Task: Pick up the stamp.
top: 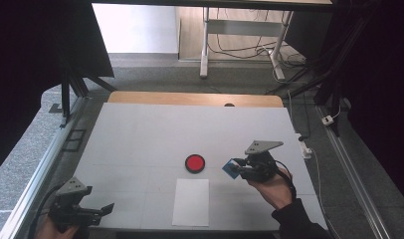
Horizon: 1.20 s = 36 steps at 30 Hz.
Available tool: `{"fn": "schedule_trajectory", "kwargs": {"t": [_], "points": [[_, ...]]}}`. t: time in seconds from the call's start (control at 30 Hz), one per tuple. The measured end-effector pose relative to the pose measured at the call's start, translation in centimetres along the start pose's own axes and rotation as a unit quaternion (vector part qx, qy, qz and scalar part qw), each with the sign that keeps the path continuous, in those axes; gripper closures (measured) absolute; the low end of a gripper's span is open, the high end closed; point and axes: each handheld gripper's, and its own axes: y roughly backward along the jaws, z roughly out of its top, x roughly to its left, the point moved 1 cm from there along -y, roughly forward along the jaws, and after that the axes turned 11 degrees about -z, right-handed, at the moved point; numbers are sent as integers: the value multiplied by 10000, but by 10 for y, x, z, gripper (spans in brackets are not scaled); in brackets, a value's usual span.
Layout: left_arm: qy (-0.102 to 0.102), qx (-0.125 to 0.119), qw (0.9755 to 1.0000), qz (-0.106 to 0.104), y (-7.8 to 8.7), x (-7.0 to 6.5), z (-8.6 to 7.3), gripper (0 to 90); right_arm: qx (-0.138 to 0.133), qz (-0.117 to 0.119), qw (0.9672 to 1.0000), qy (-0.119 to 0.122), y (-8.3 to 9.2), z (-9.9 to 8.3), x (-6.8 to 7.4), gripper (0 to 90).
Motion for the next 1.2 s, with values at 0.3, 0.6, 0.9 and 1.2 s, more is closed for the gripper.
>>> {"fn": "schedule_trajectory", "kwargs": {"t": [0.3, 0.6, 0.9, 1.2], "points": [[6, -31, 10000, -45, 1, 0, 0, 20, -200, 286, 9991, 225, -1, 19, 14, 716], [-25, -44, 10000, -14, 1, -1, 0, 6, -332, 639, 9961, 519, -11, 37, 32, 716], [-22, -44, 10000, -15, 1, 0, -1, 4, -407, 895, 9929, 665, -18, 49, 46, 716], [-26, -8, 10000, -34, 0, 0, 0, 5, -475, 1108, 9895, 800, -24, 58, 56, 717]]}}
